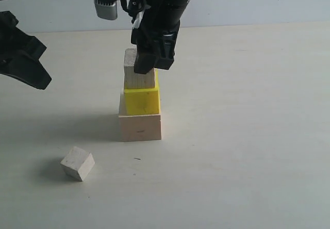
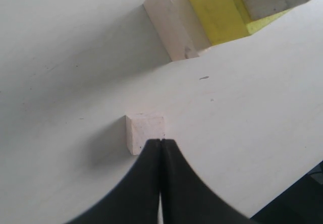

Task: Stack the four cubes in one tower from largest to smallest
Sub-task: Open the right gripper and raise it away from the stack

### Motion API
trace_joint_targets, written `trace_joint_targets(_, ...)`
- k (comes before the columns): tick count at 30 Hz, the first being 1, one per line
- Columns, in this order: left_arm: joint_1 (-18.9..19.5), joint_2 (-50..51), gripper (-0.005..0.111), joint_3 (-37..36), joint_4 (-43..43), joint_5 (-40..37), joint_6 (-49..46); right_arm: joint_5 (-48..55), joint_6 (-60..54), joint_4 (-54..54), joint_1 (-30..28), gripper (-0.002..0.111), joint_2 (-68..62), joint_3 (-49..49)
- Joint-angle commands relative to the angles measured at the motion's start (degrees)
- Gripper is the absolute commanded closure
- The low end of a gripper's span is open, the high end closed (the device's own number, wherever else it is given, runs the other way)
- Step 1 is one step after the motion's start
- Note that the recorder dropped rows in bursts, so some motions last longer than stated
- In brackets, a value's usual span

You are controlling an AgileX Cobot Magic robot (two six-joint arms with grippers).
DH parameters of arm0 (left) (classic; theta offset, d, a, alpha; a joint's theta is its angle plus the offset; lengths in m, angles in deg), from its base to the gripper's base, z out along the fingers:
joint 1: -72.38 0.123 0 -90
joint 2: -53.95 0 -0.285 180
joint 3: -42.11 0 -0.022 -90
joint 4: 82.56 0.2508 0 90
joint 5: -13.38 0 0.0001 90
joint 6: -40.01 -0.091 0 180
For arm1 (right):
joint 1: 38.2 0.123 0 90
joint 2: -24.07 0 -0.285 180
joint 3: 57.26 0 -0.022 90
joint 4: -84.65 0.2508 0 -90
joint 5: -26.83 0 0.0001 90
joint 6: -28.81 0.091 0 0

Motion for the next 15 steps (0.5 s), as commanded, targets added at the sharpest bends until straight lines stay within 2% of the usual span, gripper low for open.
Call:
trace_joint_targets(1,0.1,0.0,0.107,0.0,-0.3,0.1,-0.1,-0.4,0.9,0.2,0.0,0.046,2.3,0.0)
trace_joint_targets(10,0.1,0.0,0.107,0.0,-0.3,-0.1,-0.1,0.0,12.4,-0.1,0.0,0.047,7.1,0.0)
trace_joint_targets(12,0.1,0.0,0.107,0.0,-0.5,-0.3,-0.1,0.5,18.8,-1.4,0.0,0.052,8.4,0.0)
trace_joint_targets(15,0.1,0.0,0.107,0.0,-0.9,-0.3,0.0,2.0,24.5,-3.1,0.0,0.071,10.4,0.0)
